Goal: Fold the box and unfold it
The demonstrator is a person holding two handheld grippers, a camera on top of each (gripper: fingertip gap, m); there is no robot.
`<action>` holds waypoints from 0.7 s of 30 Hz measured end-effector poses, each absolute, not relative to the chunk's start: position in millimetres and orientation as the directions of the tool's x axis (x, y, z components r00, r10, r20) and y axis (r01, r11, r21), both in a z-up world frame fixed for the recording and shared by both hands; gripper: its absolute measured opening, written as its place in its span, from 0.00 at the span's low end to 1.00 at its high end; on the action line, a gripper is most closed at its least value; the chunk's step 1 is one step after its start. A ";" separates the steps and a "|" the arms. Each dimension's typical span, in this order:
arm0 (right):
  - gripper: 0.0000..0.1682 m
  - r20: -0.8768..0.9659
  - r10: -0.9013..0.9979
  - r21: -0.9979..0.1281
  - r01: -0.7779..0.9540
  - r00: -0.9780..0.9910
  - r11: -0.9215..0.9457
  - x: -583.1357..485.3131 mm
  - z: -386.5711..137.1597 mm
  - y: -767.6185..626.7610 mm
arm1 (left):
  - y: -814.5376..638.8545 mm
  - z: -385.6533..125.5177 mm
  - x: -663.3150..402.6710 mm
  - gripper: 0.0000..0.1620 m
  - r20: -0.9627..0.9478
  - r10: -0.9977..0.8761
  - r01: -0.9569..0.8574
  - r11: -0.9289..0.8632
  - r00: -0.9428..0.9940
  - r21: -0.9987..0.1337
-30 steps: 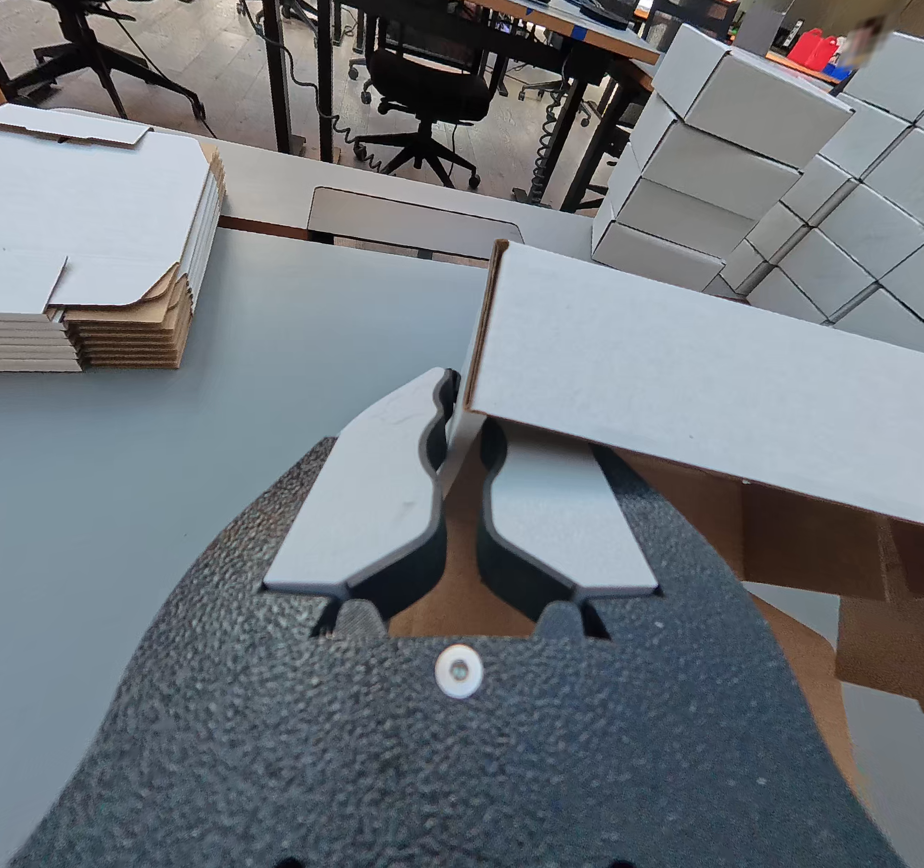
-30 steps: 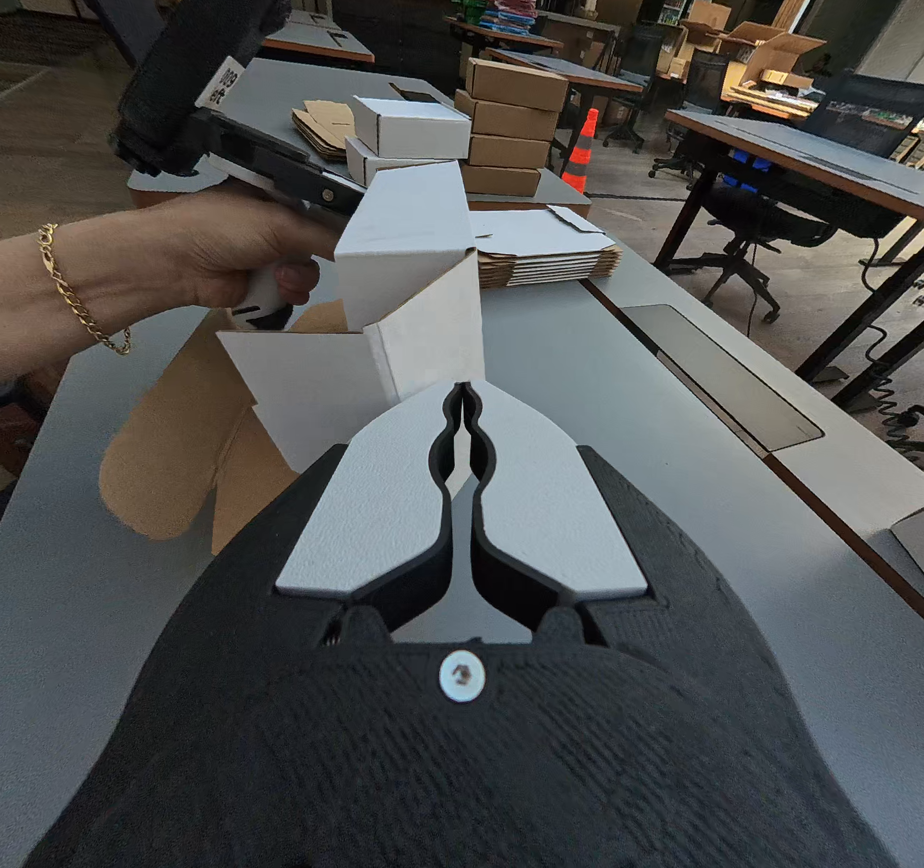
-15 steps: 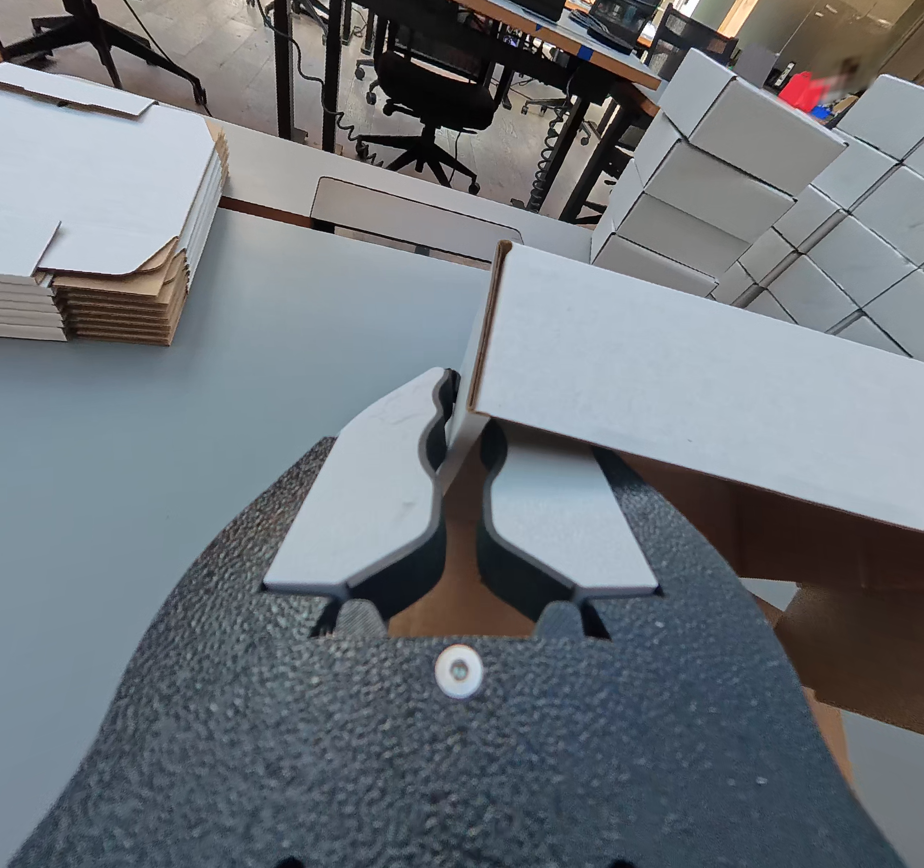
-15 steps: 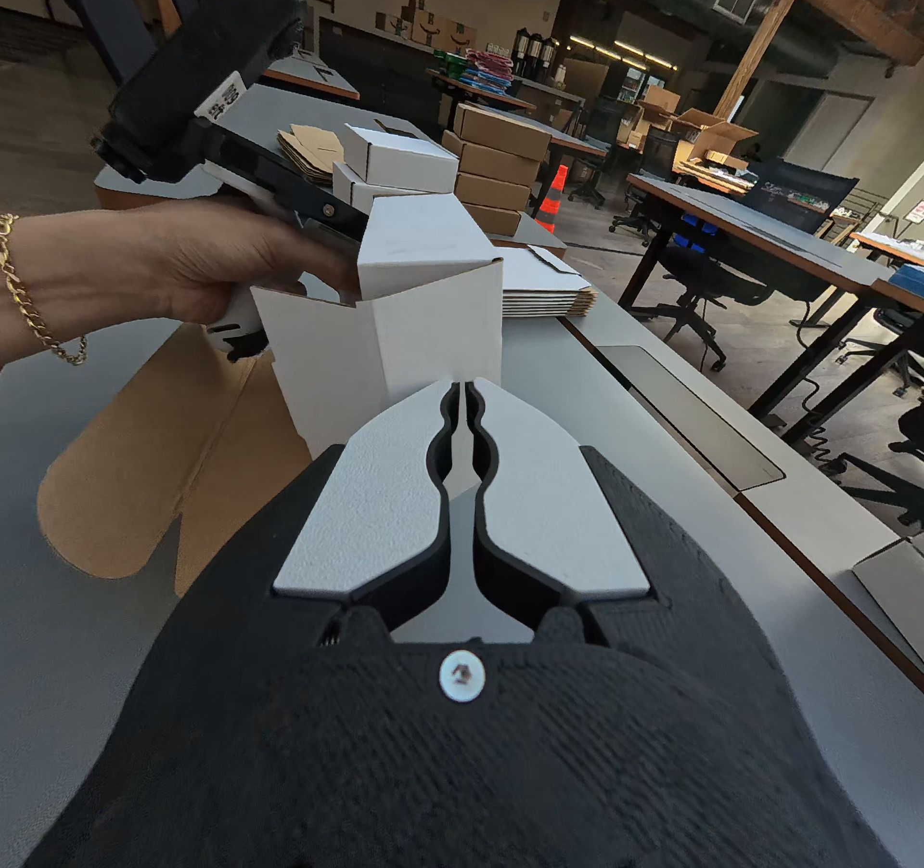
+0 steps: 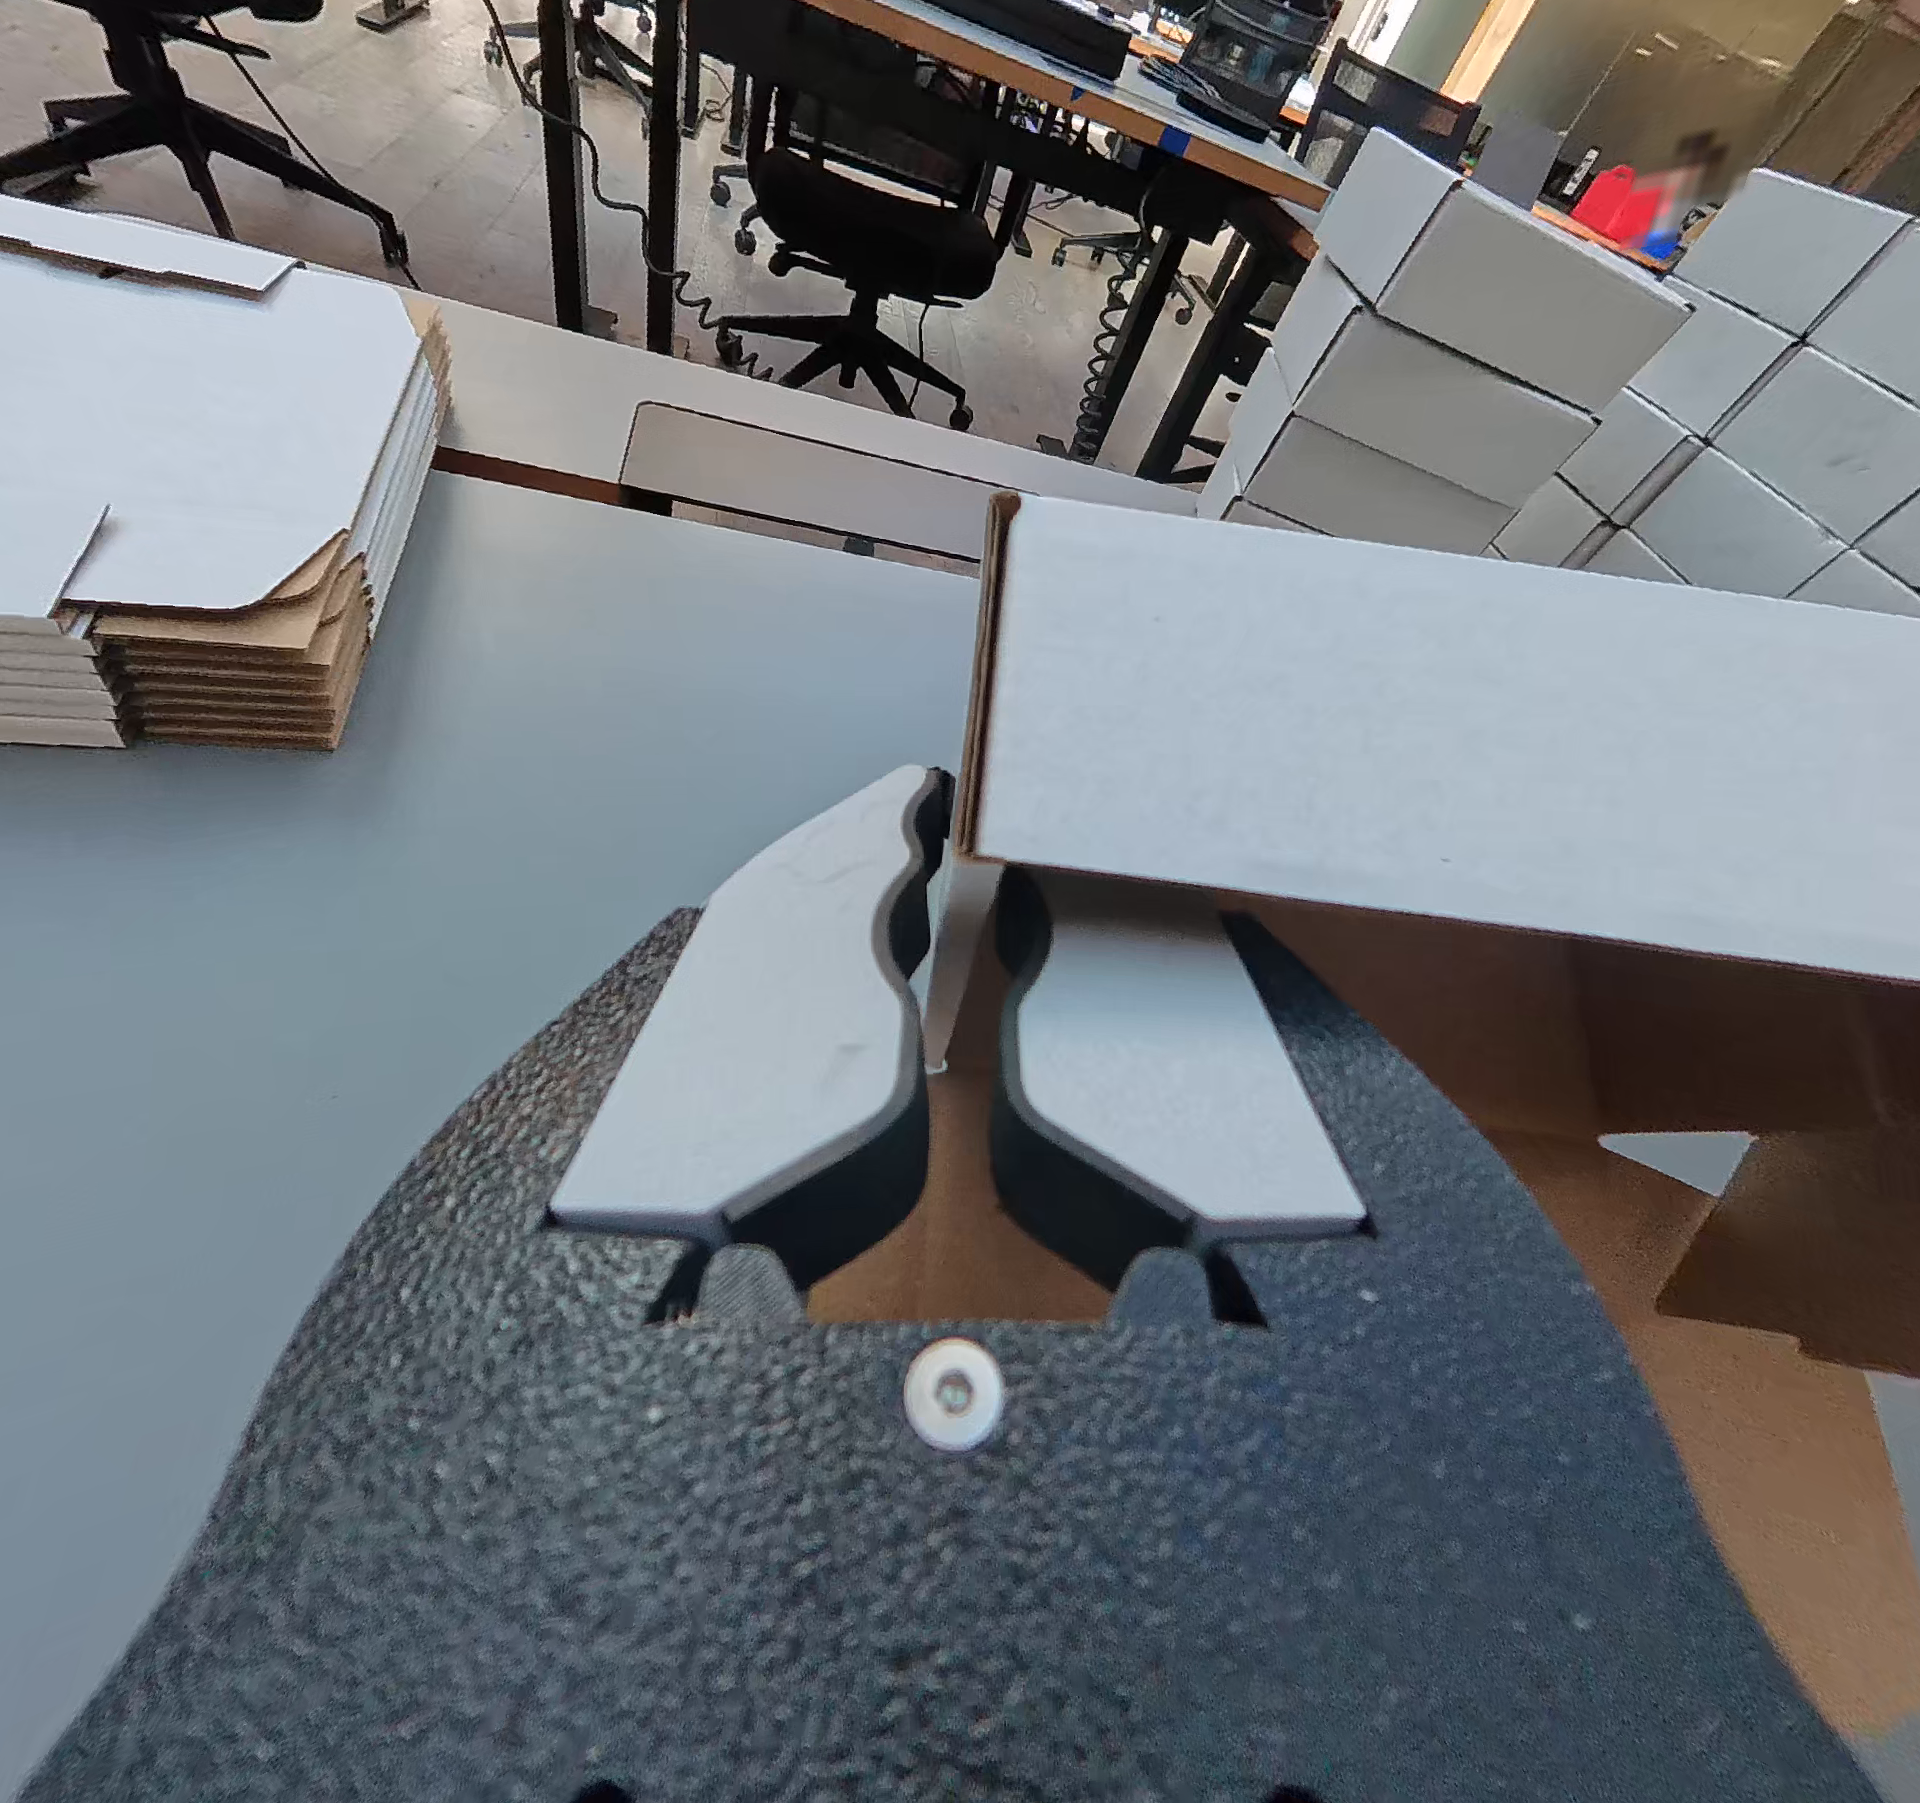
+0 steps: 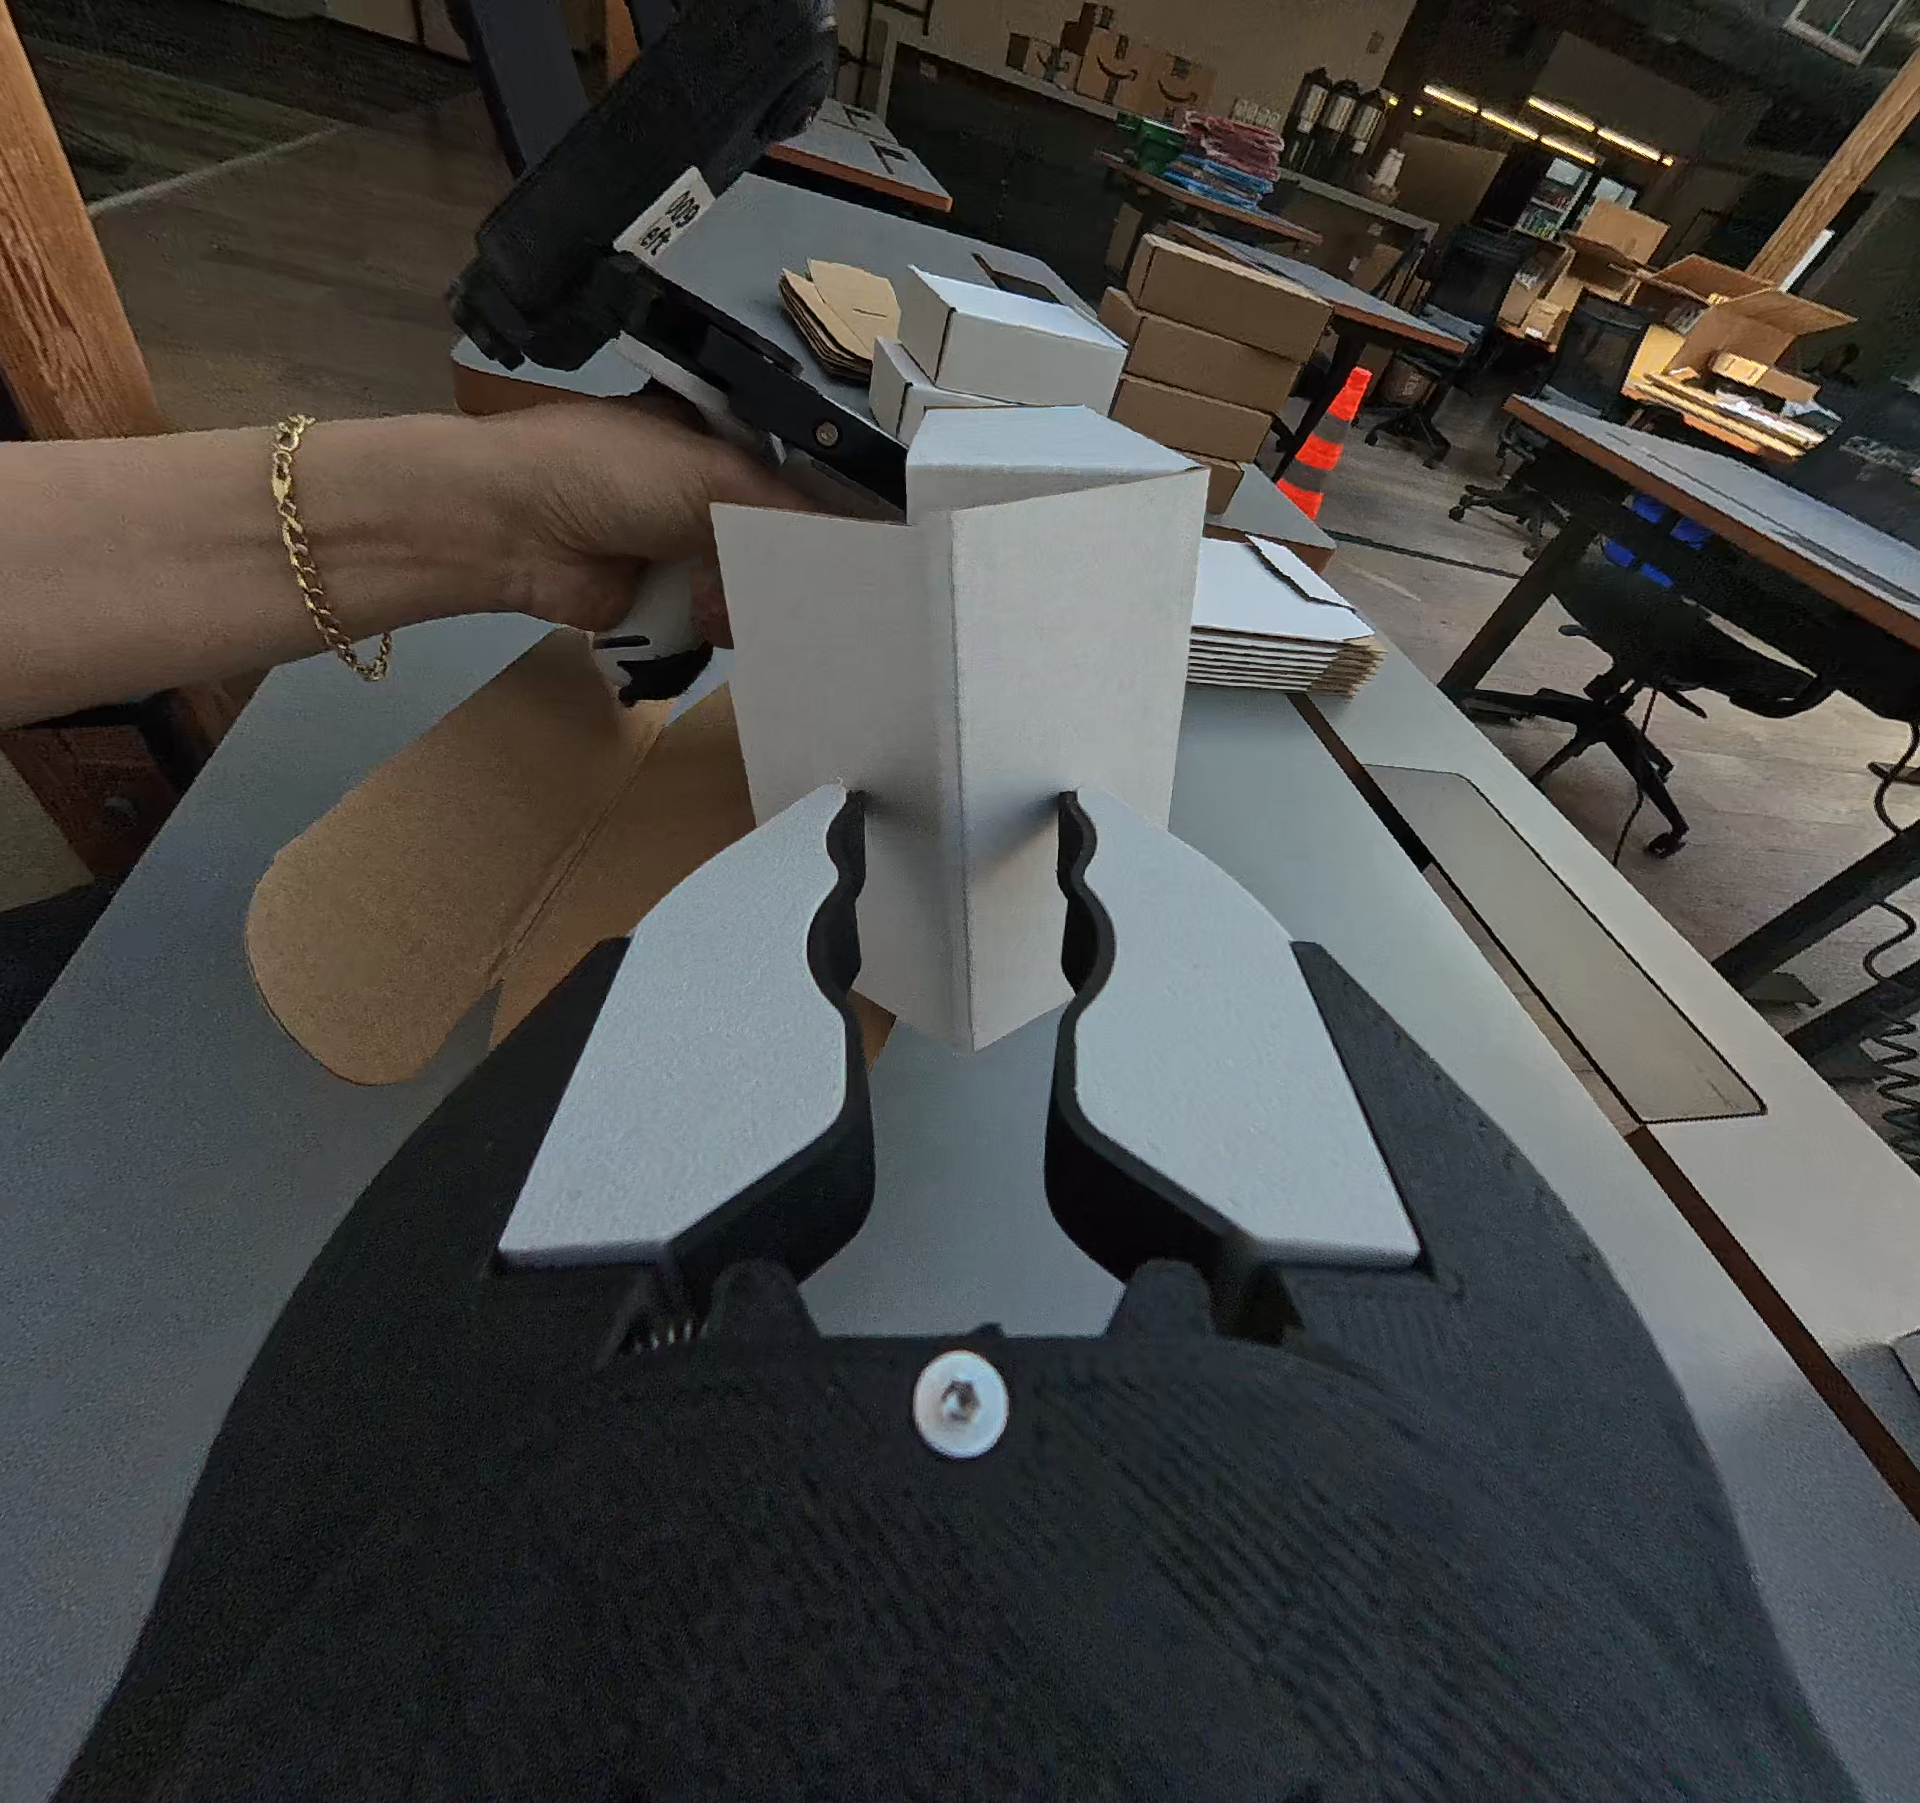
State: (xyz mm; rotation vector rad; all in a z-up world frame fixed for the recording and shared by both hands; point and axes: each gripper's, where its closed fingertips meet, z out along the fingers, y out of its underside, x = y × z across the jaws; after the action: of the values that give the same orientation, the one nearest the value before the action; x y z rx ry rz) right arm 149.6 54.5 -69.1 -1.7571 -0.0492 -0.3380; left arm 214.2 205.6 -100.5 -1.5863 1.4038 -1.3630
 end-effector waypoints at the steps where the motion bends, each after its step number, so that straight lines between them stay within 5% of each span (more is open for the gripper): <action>1: 0.21 0.273 -0.169 -0.946 0.233 0.947 -0.224 150.1 -69.2 56.2 | 206.7 -99.3 213.7 0.04 0.284 -0.955 -0.314 -0.244 -0.086 -0.917; 10: 0.29 0.380 -0.479 -0.912 0.234 0.791 -0.336 178.0 -76.5 77.7 | 209.9 -92.7 208.4 0.04 0.166 -0.986 -0.263 -0.163 0.011 -0.951; 16: 0.21 0.367 -0.677 -0.929 0.208 0.638 -0.308 205.1 -58.3 74.6 | 207.5 -89.8 206.7 0.05 0.160 -0.986 -0.217 -0.168 0.055 -0.962; 21: 0.19 0.535 -0.705 -0.842 0.355 0.465 -0.405 208.1 -49.3 76.7 | 209.2 -86.0 207.5 0.04 0.159 -0.984 -0.201 -0.173 0.084 -0.964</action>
State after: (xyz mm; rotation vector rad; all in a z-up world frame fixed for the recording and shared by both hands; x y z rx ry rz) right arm 208.1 76.7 -49.3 -1.6050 0.3107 -1.1956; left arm 207.5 209.2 -86.0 -1.5201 1.2256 -1.1745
